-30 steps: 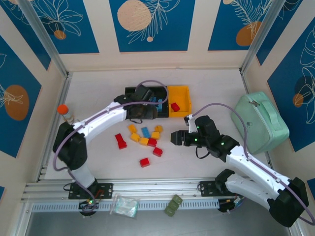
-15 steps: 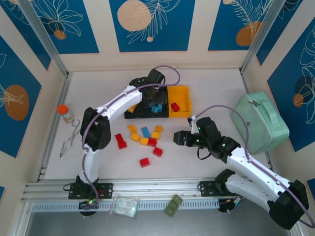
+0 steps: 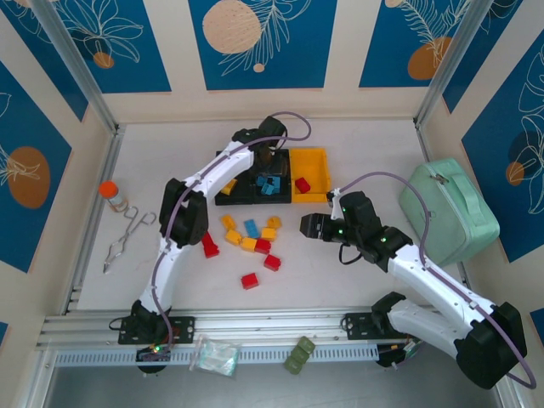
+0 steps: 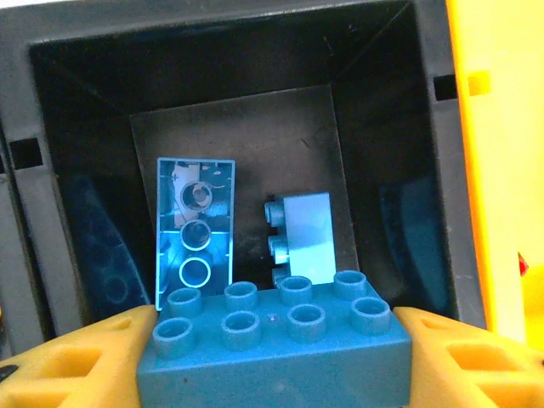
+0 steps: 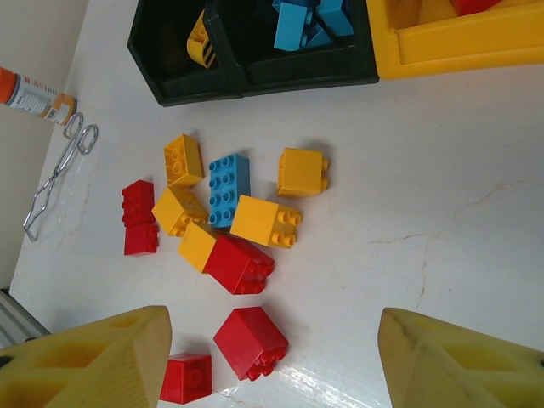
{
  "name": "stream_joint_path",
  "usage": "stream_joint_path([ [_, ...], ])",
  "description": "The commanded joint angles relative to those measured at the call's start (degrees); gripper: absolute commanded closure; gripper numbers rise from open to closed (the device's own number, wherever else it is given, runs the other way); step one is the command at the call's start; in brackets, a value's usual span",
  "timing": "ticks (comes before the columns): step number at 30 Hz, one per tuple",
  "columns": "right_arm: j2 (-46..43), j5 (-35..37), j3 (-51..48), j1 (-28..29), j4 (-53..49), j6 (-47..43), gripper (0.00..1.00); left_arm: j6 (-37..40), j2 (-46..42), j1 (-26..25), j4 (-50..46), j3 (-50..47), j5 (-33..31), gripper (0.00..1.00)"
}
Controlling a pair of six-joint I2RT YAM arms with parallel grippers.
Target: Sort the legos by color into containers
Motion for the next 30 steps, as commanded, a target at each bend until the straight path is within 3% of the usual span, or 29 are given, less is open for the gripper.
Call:
stream_joint_path([
  [1, -0.2, -0.4, 1.4, -0.1, 0.2, -0.8, 0.35, 0.8, 0.6, 0.7, -1.5, 2.0, -1.1, 0.32],
  [9, 0.8, -0.9, 1.0, 0.1, 0.8, -0.2, 0.35, 1.2, -2.1, 0.5, -1.1, 1.8, 0.1, 0.18],
  [16, 0.7, -0.8, 1.0, 0.7, 0.4, 0.0, 0.34, 1.9, -8.6, -1.1, 0.4, -2.3, 1.2, 0.23],
  [30, 0.7, -2.1, -0.4, 3.7, 0.1, -0.1, 0.35, -0.4, -34.4, -2.9, 10.6, -39.0, 0.8, 0.26],
])
